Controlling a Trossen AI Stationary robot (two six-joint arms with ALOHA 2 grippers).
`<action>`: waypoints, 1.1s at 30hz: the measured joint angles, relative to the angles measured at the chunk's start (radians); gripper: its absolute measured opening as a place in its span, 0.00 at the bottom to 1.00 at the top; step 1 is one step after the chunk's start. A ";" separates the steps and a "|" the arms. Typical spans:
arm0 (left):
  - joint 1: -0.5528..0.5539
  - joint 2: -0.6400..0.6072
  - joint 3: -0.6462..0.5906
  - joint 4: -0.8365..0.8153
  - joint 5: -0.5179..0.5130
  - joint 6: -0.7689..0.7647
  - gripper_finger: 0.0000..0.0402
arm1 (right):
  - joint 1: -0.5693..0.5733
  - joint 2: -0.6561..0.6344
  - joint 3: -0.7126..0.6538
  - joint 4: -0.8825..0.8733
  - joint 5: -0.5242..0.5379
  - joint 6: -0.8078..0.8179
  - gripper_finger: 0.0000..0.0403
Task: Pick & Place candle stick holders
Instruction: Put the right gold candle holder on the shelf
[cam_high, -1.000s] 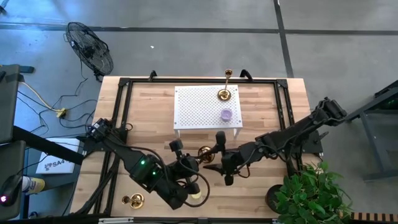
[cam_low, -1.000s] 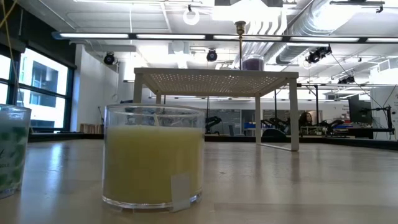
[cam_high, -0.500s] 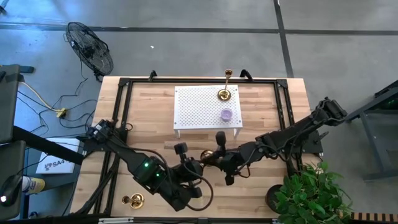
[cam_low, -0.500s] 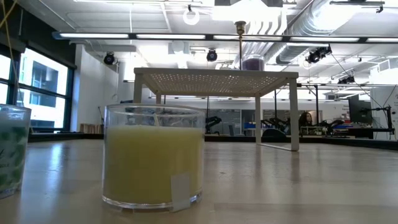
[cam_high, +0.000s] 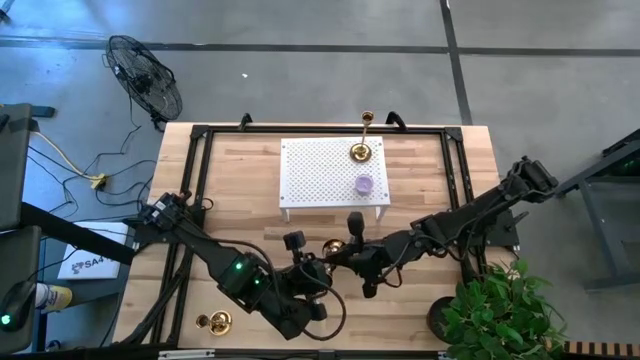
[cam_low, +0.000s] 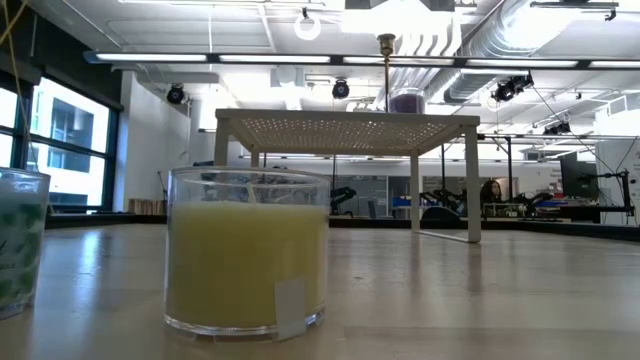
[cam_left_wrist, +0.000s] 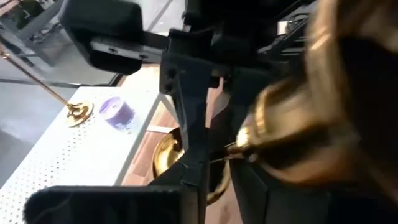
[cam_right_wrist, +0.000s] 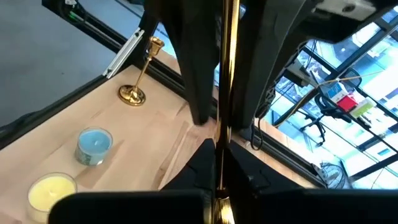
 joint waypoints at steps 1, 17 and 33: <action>0.001 -0.001 0.000 -0.001 0.003 0.000 0.16 | -0.001 0.000 0.000 -0.002 0.001 0.000 0.02; -0.021 -0.001 0.001 -0.012 0.052 -0.024 0.24 | 0.003 0.002 0.000 -0.010 0.021 0.001 0.02; -0.114 -0.003 0.001 -0.143 -0.186 -0.021 0.24 | 0.063 -0.073 0.000 -0.066 0.254 -0.008 0.02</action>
